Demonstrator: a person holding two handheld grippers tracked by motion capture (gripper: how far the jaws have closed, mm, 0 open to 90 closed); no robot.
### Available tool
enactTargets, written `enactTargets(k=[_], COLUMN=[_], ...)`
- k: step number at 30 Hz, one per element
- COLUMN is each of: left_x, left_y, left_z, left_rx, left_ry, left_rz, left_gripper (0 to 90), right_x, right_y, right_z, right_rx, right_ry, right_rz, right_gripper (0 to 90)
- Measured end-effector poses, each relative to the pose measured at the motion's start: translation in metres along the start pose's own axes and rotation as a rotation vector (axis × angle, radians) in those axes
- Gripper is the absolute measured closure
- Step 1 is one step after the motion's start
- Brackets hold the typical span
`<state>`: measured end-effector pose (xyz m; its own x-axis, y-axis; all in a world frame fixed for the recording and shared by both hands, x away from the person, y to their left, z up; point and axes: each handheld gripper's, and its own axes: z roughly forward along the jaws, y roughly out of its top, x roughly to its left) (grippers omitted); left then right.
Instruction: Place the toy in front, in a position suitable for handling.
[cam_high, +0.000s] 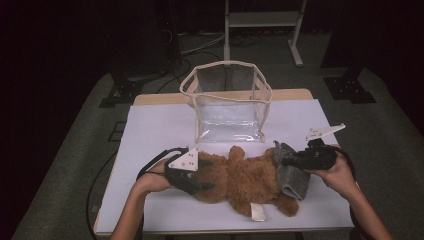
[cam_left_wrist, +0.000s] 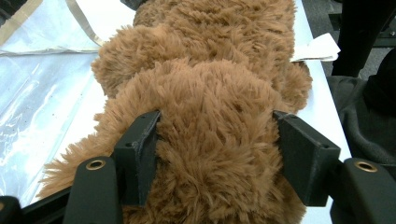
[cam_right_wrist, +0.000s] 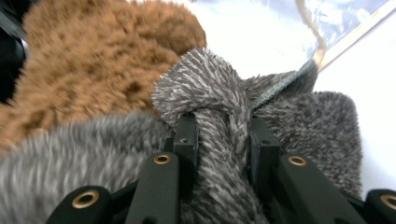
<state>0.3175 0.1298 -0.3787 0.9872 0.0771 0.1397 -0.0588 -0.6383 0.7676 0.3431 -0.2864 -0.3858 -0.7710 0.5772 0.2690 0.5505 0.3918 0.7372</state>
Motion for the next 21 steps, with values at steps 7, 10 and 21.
enactTargets(k=[7, 10, 21], left_x=[-0.001, -0.001, 0.001], left_y=[0.000, -0.001, -0.002], left_z=[0.000, -0.001, 0.000], left_rx=[0.001, 0.000, -0.010], left_ry=[0.003, 0.003, 0.002], left_rz=[0.000, 0.006, -0.004], left_gripper=[34.2, 33.7, 32.5], right_x=[0.013, 0.014, -0.021], right_y=[0.024, 0.027, -0.009], right_z=[0.010, 0.027, 0.010], right_rx=[-0.042, -0.009, -0.012], right_ry=[0.033, 0.038, -0.039], right_rz=[-0.054, -0.066, 0.053], right_gripper=[69.2, 69.1, 69.1])
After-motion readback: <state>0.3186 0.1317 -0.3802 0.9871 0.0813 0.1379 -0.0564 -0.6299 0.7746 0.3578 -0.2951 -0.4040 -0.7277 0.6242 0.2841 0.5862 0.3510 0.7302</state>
